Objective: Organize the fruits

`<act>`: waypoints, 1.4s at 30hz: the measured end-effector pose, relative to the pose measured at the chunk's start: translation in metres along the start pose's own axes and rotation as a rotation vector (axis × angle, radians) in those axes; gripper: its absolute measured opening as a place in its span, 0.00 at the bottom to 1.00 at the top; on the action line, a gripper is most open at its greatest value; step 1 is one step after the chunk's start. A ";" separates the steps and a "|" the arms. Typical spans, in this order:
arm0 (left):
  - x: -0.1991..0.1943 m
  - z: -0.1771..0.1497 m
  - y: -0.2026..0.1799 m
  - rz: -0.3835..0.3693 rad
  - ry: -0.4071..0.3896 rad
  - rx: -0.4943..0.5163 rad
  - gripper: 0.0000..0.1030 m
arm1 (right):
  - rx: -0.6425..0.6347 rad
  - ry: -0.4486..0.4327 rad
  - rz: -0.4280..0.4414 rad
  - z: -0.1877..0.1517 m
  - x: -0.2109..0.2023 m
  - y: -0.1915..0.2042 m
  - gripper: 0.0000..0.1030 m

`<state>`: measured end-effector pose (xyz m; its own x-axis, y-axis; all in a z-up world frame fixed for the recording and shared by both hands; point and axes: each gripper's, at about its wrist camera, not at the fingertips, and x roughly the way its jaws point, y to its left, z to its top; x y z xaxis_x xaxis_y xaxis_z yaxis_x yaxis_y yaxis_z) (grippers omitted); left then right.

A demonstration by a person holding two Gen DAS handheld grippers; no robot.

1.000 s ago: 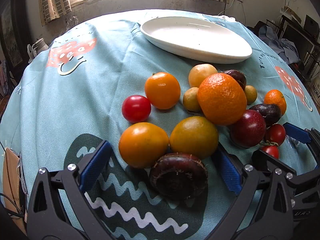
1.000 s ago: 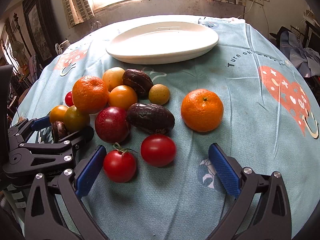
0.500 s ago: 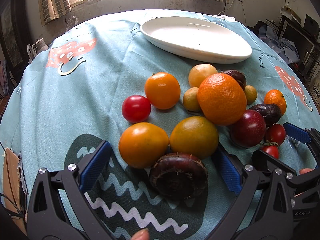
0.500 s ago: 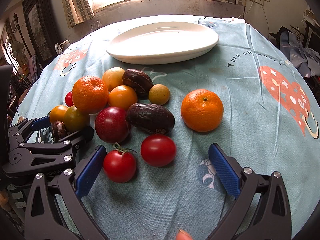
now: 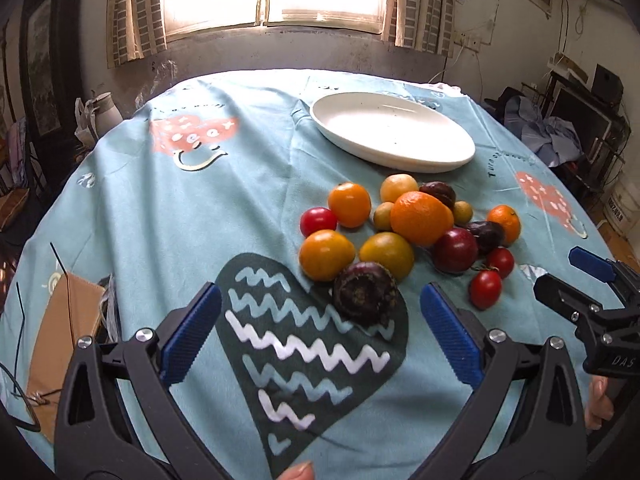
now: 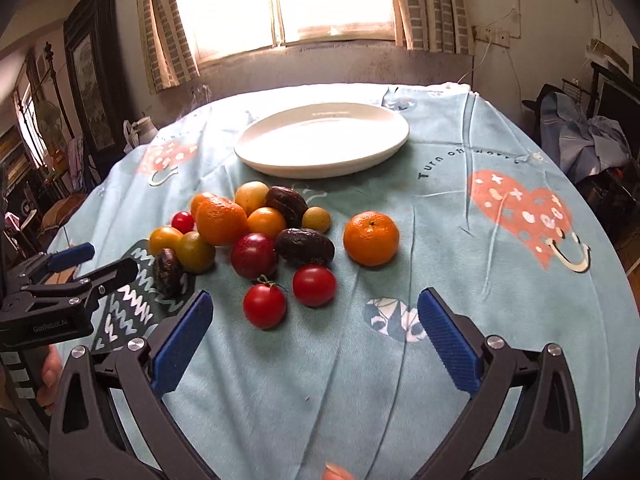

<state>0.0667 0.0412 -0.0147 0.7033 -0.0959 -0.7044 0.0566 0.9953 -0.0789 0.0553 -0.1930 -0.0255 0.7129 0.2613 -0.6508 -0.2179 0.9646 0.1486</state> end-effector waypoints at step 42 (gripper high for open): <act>-0.007 0.004 -0.046 0.077 -0.132 0.142 0.98 | 0.050 -0.112 -0.030 0.007 -0.003 -0.006 0.99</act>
<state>0.0621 -0.0037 -0.0038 0.7958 -0.0255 -0.6051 0.0916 0.9927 0.0786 0.0592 -0.1996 -0.0187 0.7891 0.2317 -0.5689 -0.1638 0.9720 0.1687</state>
